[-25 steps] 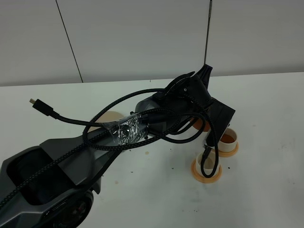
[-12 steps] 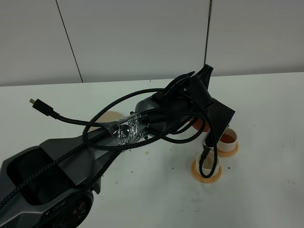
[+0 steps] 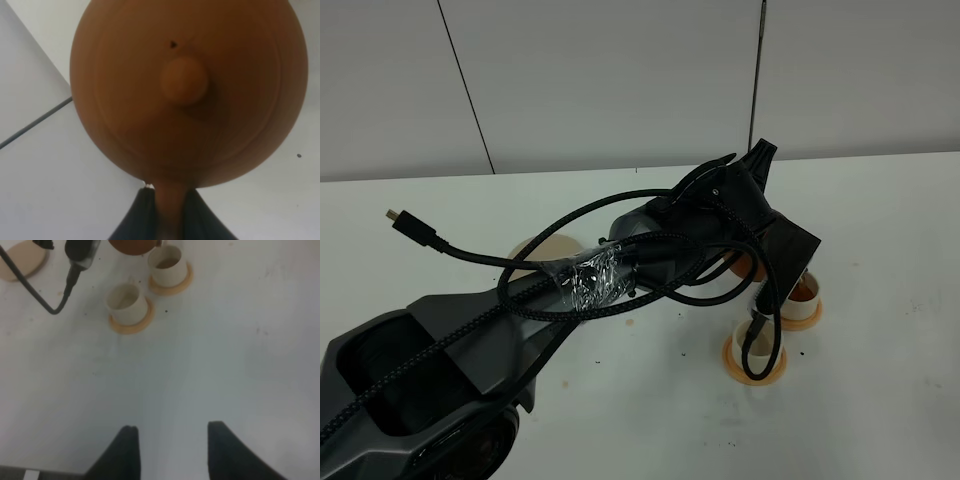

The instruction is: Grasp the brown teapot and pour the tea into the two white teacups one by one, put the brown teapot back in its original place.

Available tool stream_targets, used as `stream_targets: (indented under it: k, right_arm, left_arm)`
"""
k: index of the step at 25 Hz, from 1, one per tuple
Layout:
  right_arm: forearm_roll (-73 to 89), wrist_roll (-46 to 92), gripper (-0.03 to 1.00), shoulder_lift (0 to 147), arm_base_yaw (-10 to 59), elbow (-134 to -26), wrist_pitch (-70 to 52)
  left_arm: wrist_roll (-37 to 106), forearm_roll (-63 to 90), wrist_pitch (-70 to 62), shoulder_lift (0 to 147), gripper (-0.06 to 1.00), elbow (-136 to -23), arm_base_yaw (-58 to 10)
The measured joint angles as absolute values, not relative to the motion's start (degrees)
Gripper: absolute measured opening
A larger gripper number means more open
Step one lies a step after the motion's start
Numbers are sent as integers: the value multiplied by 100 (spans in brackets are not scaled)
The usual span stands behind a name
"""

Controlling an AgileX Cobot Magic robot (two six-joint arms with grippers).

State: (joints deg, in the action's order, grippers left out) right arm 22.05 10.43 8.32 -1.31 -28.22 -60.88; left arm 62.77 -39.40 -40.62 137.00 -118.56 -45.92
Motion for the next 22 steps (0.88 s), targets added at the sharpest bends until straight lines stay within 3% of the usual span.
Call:
stream_targets:
  k: [22]
  right_arm:
    - [2205, 1043, 31, 832, -131, -2822, -6088]
  left_arm:
    - [6294, -4038, -4087, 13700, 17, -11856, -4592]
